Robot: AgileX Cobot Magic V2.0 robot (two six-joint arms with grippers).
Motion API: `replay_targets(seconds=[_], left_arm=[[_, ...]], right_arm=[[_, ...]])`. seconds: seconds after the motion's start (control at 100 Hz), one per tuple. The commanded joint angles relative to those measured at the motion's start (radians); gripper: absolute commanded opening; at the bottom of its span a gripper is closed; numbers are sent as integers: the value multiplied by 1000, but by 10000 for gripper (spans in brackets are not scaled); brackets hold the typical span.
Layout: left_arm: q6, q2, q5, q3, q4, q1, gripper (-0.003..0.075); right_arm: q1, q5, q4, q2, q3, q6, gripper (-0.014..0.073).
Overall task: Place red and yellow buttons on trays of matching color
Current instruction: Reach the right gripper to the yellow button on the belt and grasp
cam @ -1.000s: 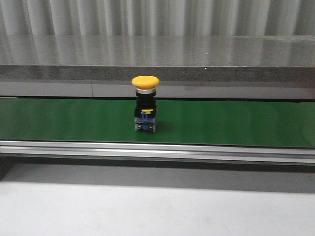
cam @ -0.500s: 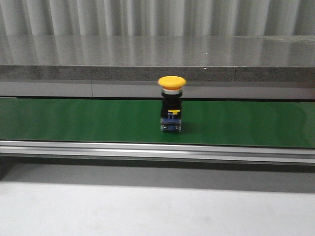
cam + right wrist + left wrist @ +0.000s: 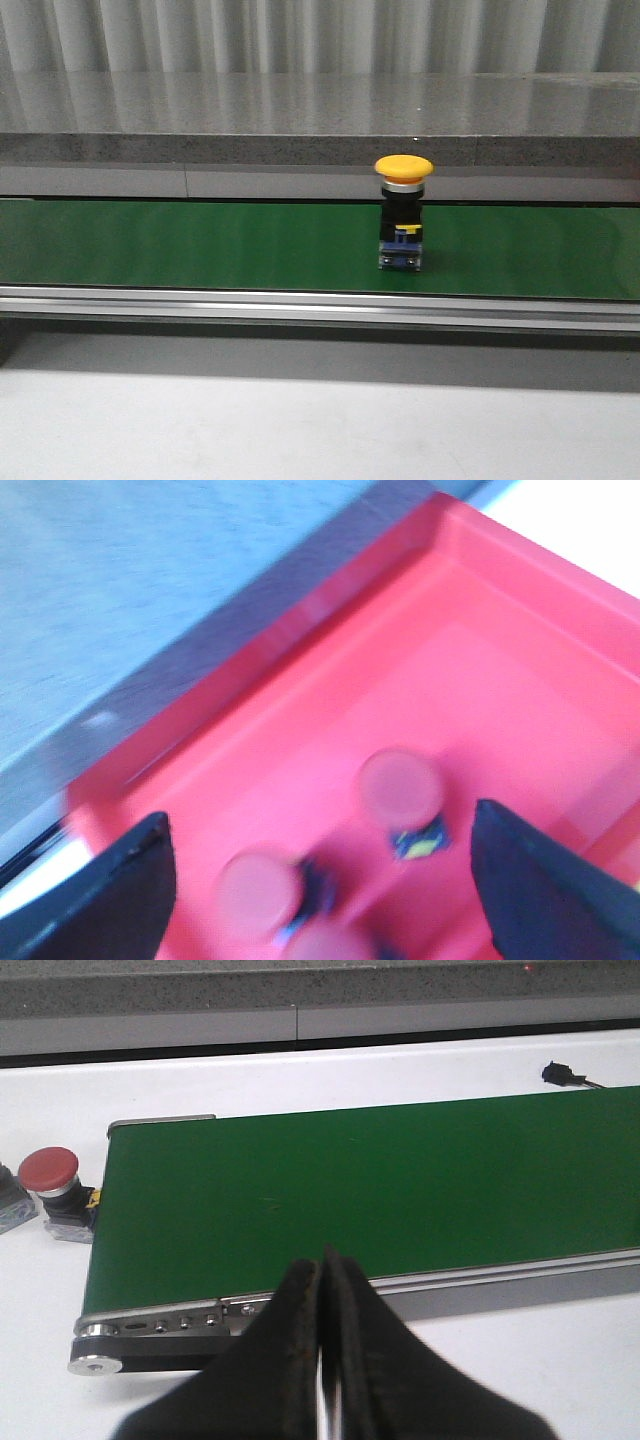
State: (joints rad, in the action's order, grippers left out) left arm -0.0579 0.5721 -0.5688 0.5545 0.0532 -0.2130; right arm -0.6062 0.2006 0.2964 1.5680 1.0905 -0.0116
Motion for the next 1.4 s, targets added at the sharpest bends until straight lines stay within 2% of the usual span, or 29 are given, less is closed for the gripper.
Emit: replay_targets(seconds=[0.0, 0.33, 0.66, 0.9, 1.09, 1.26, 1.39], left_arm=[[0, 0, 69, 27, 14, -9, -20], [0, 0, 69, 27, 14, -9, -20], [0, 0, 69, 27, 14, -9, -20], [0, 0, 69, 27, 14, -9, -20], [0, 0, 69, 27, 14, -9, -20], [0, 0, 69, 27, 14, -9, -20], [0, 0, 69, 27, 14, -9, -20]], right_arm=[[27, 8, 2, -132, -21, 12, 602], [222, 359, 0, -385, -66, 29, 602], [491, 596, 0, -432, -66, 75, 602], [656, 654, 1, -415, -66, 135, 602], [735, 689, 1, -330, -66, 197, 602], [773, 640, 1, -247, -66, 233, 602], [772, 533, -21, -192, -66, 240, 602]])
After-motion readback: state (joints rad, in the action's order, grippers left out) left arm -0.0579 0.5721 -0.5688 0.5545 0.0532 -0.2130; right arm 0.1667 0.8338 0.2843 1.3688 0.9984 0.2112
